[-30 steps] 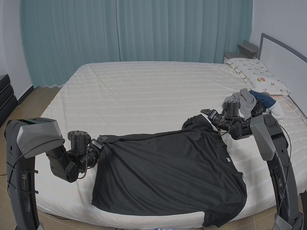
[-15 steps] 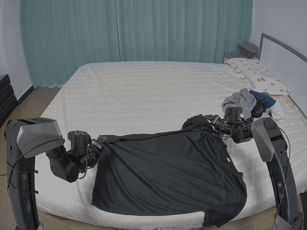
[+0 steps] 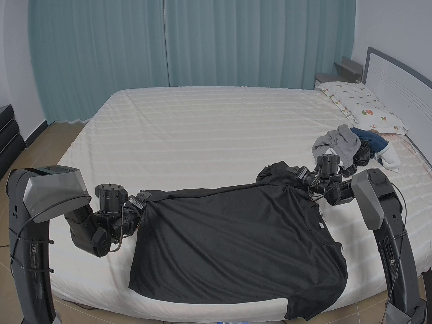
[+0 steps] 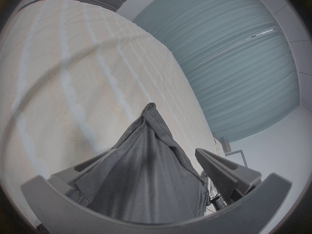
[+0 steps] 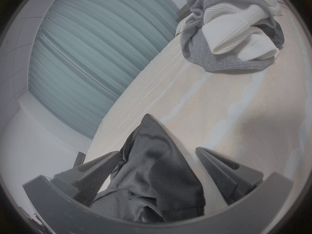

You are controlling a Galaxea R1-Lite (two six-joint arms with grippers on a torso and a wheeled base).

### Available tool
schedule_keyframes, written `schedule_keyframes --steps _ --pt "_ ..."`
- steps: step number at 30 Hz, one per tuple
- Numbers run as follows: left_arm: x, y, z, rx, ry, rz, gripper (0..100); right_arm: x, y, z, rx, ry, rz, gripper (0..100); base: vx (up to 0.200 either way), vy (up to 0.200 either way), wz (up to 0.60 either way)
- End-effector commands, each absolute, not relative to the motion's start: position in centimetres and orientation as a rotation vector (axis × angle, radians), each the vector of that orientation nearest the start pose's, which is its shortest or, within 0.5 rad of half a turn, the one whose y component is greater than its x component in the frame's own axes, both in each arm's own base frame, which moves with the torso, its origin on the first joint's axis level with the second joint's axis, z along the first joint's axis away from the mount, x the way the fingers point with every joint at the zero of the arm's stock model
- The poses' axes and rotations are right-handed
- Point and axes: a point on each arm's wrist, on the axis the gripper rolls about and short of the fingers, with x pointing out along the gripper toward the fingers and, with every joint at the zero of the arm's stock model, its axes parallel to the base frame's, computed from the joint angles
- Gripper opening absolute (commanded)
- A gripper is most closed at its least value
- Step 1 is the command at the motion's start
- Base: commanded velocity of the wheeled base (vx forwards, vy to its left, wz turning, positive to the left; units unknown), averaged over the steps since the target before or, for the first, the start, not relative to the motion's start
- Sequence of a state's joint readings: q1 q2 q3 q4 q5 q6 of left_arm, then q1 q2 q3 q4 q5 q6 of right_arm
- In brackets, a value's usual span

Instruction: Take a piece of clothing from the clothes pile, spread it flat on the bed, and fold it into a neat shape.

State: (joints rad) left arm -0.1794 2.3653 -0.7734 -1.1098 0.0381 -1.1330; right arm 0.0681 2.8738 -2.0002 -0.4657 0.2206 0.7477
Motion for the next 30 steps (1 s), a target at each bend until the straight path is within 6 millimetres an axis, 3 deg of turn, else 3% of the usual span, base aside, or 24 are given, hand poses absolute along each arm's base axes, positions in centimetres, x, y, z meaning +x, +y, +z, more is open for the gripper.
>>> schedule_keyframes --steps 1,16,30 --pt "37.1 -6.6 -1.4 -1.056 0.503 0.148 100 55.1 4.1 -5.1 0.765 0.505 0.113 0 0.0 0.0 0.0" --pt "37.1 -6.6 -1.4 -1.056 0.503 0.148 100 55.6 2.1 -3.5 0.778 0.398 0.133 0 0.0 0.0 0.0" --pt "37.3 -6.7 -1.3 -1.059 0.497 0.144 100 56.0 2.2 -1.4 0.754 0.236 0.194 0 0.0 0.0 0.0"
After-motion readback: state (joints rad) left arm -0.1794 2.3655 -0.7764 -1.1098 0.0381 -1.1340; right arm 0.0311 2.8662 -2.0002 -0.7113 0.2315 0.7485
